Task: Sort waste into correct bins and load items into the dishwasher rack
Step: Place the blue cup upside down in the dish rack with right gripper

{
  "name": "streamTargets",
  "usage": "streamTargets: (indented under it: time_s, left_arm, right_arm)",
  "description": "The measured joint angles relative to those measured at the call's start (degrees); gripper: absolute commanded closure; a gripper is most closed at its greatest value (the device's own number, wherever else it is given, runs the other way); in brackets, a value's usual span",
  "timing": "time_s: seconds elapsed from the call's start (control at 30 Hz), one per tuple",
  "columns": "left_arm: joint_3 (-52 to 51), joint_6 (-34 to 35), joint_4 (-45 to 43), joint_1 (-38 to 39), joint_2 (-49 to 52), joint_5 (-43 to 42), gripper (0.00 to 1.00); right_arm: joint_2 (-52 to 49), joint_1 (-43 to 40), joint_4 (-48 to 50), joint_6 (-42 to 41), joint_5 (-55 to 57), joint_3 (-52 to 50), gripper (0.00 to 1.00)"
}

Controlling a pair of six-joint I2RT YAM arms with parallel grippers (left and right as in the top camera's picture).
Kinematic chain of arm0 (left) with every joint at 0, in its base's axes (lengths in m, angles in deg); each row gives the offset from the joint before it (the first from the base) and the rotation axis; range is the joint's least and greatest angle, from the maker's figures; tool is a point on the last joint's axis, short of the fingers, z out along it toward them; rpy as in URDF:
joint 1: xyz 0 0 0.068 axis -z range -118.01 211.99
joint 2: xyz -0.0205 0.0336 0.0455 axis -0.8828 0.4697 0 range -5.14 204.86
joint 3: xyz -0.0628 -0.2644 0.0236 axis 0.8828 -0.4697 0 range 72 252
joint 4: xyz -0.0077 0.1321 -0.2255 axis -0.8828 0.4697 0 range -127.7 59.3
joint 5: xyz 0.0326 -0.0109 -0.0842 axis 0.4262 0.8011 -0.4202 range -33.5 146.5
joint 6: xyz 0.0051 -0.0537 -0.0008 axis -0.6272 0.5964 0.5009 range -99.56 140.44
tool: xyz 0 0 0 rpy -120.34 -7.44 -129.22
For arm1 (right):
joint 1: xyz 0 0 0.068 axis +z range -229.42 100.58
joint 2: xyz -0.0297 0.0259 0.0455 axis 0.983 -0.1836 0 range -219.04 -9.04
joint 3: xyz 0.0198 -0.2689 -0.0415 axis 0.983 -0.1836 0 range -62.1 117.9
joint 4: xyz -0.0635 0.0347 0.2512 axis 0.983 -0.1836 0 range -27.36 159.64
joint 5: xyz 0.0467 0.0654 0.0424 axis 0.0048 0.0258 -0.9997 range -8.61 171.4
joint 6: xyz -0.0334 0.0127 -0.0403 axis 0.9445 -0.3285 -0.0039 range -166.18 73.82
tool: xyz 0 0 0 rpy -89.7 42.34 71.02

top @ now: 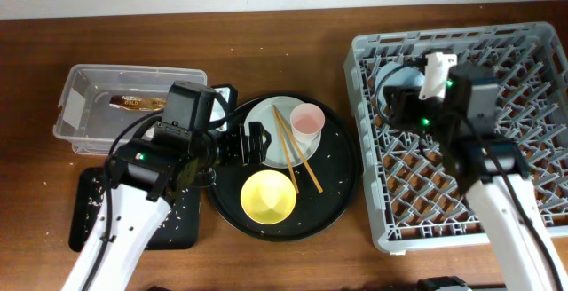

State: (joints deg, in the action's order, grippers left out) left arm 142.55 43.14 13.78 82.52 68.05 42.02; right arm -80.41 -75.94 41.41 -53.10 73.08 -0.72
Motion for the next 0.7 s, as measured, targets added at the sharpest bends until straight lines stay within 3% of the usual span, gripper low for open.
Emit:
streamTargets:
  time_s: [0.27,0.33,0.43,0.6,0.7]
  left_arm:
    - [0.0,0.0,0.0,0.0,0.0,0.0,0.01]
    - [0.0,0.0,0.0,0.0,0.0,0.0,0.01]
    - [0.0,0.0,0.0,0.0,0.0,0.0,0.01]
    - [0.0,0.0,0.0,0.0,0.0,0.0,0.01]
    - [0.0,0.0,-0.1,0.0,0.0,0.0,0.01]
  right_arm:
    - [-15.5,0.0,5.8,3.0,4.4,0.0,0.43]
    - [-16.0,0.0,5.7,3.1,4.5,0.0,0.22]
    - [-16.7,0.0,5.5,3.5,5.1,0.0,0.09]
    - [-16.6,0.0,2.5,3.7,5.5,0.7,0.08]
    - [-11.5,0.0,-4.7,3.7,2.2,4.8,0.19]
